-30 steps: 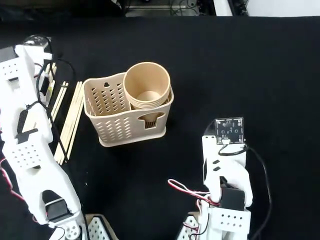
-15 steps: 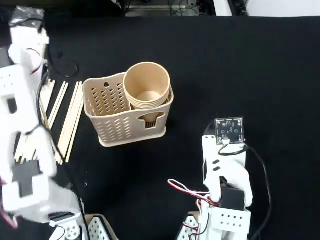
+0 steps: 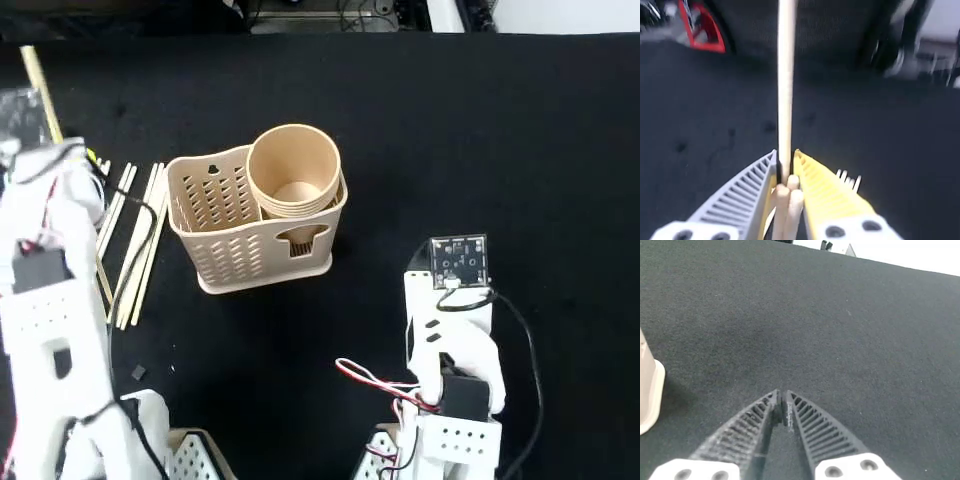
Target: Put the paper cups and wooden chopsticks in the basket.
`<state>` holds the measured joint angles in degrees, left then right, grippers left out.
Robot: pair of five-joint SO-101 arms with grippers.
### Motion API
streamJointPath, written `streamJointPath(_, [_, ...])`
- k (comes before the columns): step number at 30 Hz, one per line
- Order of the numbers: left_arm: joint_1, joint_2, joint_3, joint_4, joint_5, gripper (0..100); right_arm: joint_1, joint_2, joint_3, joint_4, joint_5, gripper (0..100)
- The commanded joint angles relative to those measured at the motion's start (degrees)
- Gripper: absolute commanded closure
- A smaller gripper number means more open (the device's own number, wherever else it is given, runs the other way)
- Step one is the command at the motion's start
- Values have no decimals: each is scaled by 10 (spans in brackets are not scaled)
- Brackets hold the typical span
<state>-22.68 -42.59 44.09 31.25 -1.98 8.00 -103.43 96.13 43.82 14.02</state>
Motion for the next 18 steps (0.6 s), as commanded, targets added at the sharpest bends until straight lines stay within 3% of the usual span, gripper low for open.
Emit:
streamJointPath(1, [6, -96, 29, -51, 48, 971, 5, -38, 0, -6, -1, 977])
streamJointPath(18, [6, -265, 32, -48, 123, 971, -6, -37, 3, -6, -1, 977])
